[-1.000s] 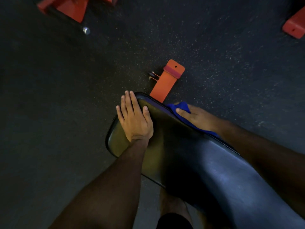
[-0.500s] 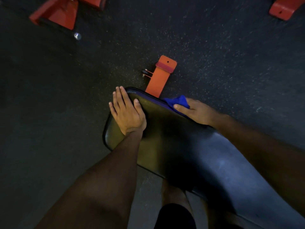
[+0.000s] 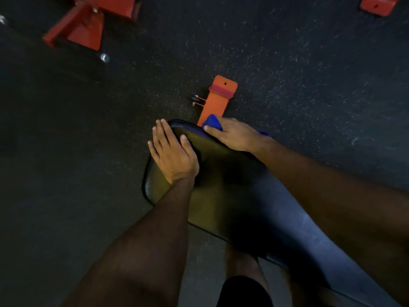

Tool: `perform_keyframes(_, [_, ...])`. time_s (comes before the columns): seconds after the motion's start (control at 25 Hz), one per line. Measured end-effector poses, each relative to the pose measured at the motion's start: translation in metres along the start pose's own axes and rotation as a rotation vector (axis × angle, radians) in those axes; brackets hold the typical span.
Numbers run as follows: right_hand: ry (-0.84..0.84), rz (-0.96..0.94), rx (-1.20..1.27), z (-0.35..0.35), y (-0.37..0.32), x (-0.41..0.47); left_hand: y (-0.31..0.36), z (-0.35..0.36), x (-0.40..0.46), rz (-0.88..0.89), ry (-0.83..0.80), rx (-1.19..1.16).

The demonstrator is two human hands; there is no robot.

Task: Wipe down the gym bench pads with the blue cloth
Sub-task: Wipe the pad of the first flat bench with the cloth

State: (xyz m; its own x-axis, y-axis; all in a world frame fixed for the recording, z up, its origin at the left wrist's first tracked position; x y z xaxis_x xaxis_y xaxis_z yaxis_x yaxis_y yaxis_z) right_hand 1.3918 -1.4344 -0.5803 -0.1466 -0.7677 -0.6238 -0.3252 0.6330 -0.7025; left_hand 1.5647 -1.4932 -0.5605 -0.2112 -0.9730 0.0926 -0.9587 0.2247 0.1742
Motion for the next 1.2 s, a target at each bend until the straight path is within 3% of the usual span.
perform_keyframes(0.2, [0.053,-0.031,-0.013,-0.012,0.027,-0.029,0.0,-0.001,-0.001,0.006,0.0,-0.002])
perform_keyframes(0.36, [0.07,0.077,-0.128,-0.041,0.092,-0.101,-0.002,-0.001,-0.002,0.017,-0.018,0.0])
perform_keyframes(0.48, [0.119,0.122,-0.099,-0.061,0.101,-0.128,0.002,-0.005,-0.002,0.017,-0.052,0.005])
perform_keyframes(0.64, [0.335,-0.063,-0.091,-0.101,0.068,-0.126,0.012,-0.02,-0.002,0.049,-0.086,0.012])
perform_keyframes(0.8, [0.282,-0.06,-0.079,-0.113,0.092,-0.141,0.093,-0.028,-0.04,0.333,-0.042,-0.056])
perform_keyframes(1.0, [0.007,0.081,-0.189,-0.069,0.139,-0.17,0.149,0.002,-0.099,0.244,-0.085,-0.057])
perform_keyframes(1.2, [-0.014,0.045,-0.162,-0.056,0.138,-0.141,0.148,0.01,-0.101,0.292,0.049,-0.008])
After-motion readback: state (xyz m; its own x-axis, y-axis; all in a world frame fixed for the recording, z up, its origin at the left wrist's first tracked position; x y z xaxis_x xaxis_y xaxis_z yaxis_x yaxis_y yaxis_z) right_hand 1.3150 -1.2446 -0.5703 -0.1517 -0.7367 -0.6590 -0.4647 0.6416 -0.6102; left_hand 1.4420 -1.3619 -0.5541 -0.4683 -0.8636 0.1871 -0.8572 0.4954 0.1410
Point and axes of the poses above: each hand's wrist, its own x-axis towards the middle knuckle, its own z-axis out of the palm, y = z × x, the point moved 7 cm from there along x, towards the middle knuckle, and after that the axes turned 11 degrees about y, right-handed, at the moved point
